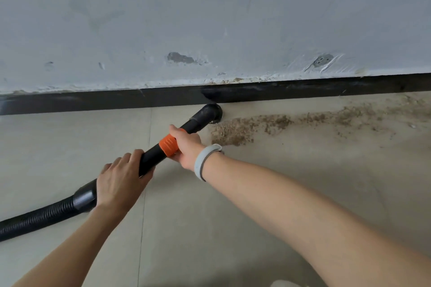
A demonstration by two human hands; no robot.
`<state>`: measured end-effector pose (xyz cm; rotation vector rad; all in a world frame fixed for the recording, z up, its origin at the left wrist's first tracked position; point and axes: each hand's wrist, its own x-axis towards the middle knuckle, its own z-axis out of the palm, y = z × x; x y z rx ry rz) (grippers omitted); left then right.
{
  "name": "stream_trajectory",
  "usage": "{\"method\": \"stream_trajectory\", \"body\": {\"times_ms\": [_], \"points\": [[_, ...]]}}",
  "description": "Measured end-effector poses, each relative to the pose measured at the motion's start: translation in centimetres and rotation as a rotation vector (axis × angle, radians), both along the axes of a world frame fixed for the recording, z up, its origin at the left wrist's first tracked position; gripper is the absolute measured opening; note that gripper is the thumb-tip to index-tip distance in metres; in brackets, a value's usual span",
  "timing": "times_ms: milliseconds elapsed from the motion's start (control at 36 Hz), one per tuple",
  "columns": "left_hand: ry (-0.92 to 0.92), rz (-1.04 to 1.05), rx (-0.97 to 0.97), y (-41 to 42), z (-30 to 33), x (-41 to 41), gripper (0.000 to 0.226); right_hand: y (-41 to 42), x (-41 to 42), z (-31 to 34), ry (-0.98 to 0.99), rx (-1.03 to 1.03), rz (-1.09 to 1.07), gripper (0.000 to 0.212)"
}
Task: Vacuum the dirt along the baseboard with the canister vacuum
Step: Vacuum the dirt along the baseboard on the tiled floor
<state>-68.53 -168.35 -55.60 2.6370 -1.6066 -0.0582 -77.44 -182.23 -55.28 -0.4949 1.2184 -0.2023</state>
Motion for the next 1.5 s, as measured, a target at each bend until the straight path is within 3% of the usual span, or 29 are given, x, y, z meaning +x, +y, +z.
{"method": "stream_trajectory", "body": {"times_ms": [83, 278, 583, 778, 889, 1139, 1417, 1500], "points": [[0.064, 0.188, 0.018, 0.7, 0.1, 0.3, 0.030, 1.4, 1.5, 0.1, 0.010, -0.010, 0.067, 0.056], [0.203, 0.321, 0.060, 1.2, 0.4, 1.7, 0.025, 2.0, 3.0, 0.9, -0.021, -0.003, 0.106, 0.046], [0.313, 0.215, 0.185, 2.2, 1.9, 2.6, 0.017, 3.2, 1.1, 0.6, -0.042, 0.063, 0.065, 0.043], [0.261, 0.142, 0.217, 5.4, 0.9, 0.7, 0.021, 6.4, -0.9, 0.0, 0.041, 0.076, 0.063, 0.025], [0.255, 0.092, 0.213, 7.1, 0.0, -0.3, 0.024, 8.1, -1.7, -0.8, 0.094, 0.073, 0.106, 0.038], [0.319, 0.228, 0.153, 4.8, -0.1, -0.5, 0.019, 5.4, -0.3, 0.5, 0.102, 0.002, 0.131, 0.032], [0.409, 0.259, 0.139, 0.6, 0.2, -2.1, 0.015, 2.0, -1.0, 1.6, 0.094, -0.038, 0.094, 0.050], [0.431, 0.233, 0.165, 2.0, 0.2, -2.6, 0.014, 3.0, -2.2, 1.1, 0.084, 0.004, 0.090, 0.040]]}}
